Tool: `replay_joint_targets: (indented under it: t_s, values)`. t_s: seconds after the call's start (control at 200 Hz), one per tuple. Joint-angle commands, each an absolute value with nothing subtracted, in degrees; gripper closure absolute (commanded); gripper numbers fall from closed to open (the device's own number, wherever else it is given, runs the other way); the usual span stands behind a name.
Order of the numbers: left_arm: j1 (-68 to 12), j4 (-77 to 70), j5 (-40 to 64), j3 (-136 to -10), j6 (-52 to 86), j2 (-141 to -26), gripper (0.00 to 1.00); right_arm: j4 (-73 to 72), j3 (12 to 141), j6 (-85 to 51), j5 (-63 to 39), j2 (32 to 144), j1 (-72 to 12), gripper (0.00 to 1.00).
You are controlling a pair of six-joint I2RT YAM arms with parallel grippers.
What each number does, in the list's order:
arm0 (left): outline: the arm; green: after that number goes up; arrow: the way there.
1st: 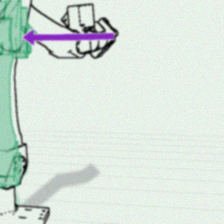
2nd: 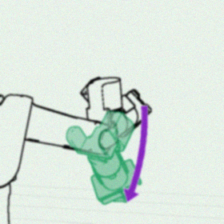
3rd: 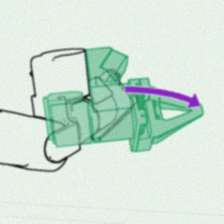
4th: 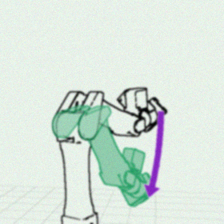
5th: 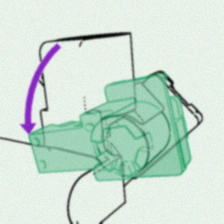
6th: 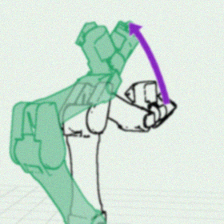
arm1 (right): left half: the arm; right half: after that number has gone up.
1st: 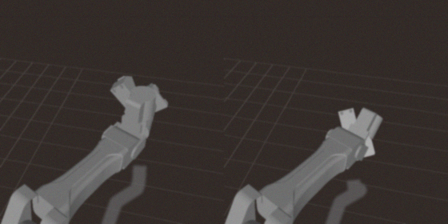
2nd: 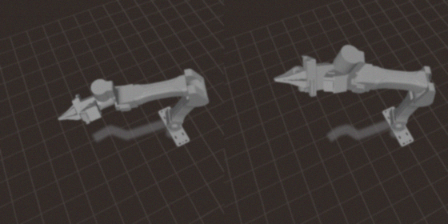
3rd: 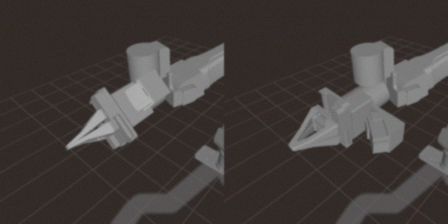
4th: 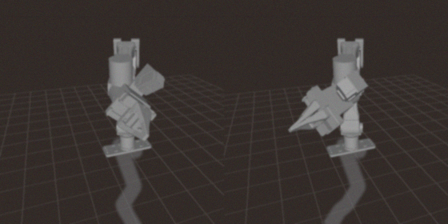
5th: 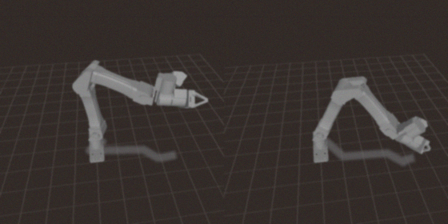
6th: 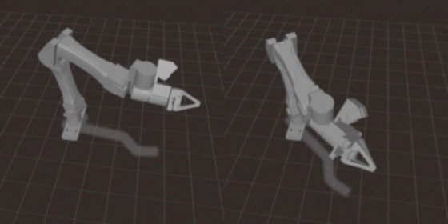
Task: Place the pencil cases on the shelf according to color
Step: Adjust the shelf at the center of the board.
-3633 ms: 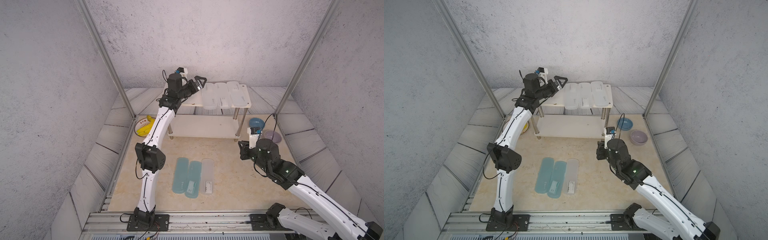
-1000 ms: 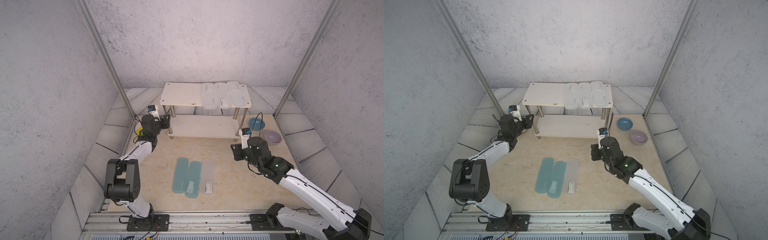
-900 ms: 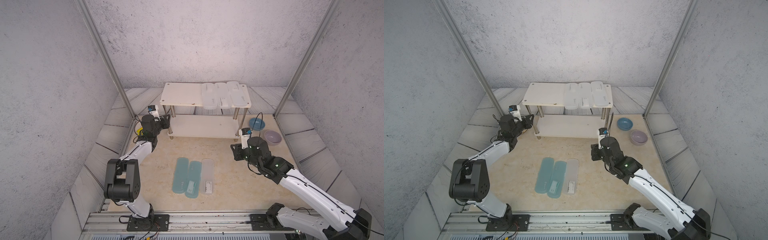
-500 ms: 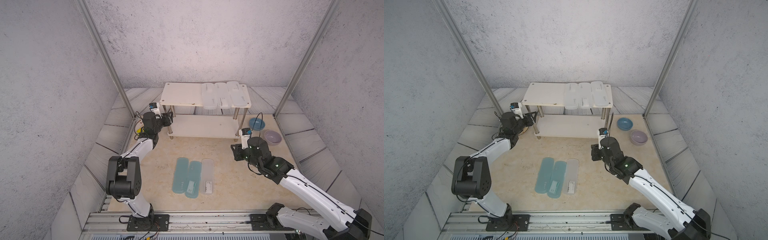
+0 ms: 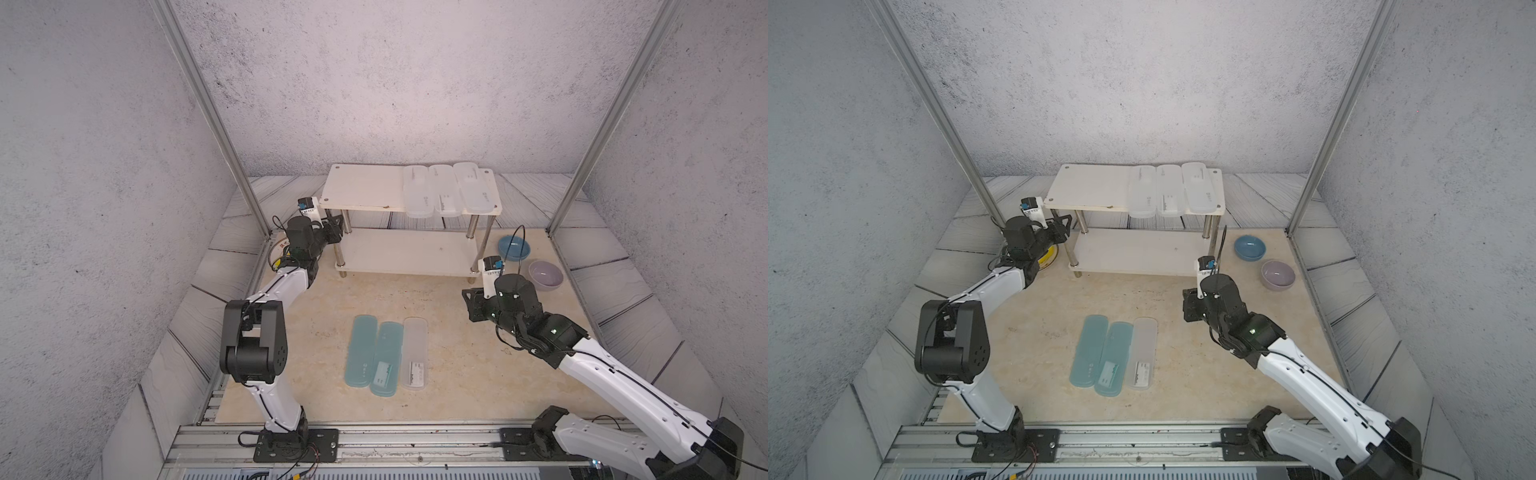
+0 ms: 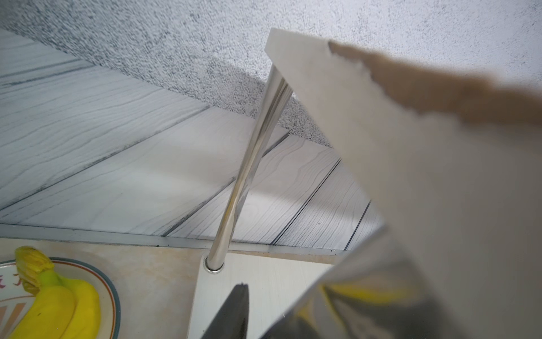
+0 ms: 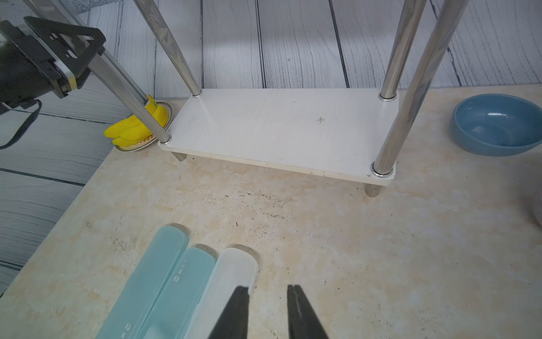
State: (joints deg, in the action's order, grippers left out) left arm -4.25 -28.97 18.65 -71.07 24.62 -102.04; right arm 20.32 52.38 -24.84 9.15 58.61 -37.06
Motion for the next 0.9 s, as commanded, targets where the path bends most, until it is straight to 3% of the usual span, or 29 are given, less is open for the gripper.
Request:
replay_joint_targets:
  t_s: [0.0, 0.25, 0.46, 0.751, 0.896]
  values:
    - [-5.20, -28.40, 22.74, -68.83, 24.59, -99.21, 0.63, 20.48, 51.50, -24.61, 9.82, 58.48, -37.24, 0.71]
    - [-6.31, -26.42, 22.50, -65.02, 23.45, -93.66, 0.62, 20.30, 51.59, -24.61, 9.36, 58.35, -37.18, 0.71]
    - [-6.34, -24.10, 21.46, -65.01, 22.21, -93.37, 0.56, 20.69, 52.07, -24.43, 9.10, 58.01, -37.18, 0.71]
    - [-6.36, -20.21, 19.86, -64.88, 20.94, -91.82, 0.39, 21.75, 52.47, -25.72, 7.62, 59.08, -37.18, 0.39]
    - [-6.33, -17.18, 18.48, -63.57, 18.81, -89.08, 0.22, 23.01, 52.67, -27.35, 7.22, 60.72, -37.29, 0.30]
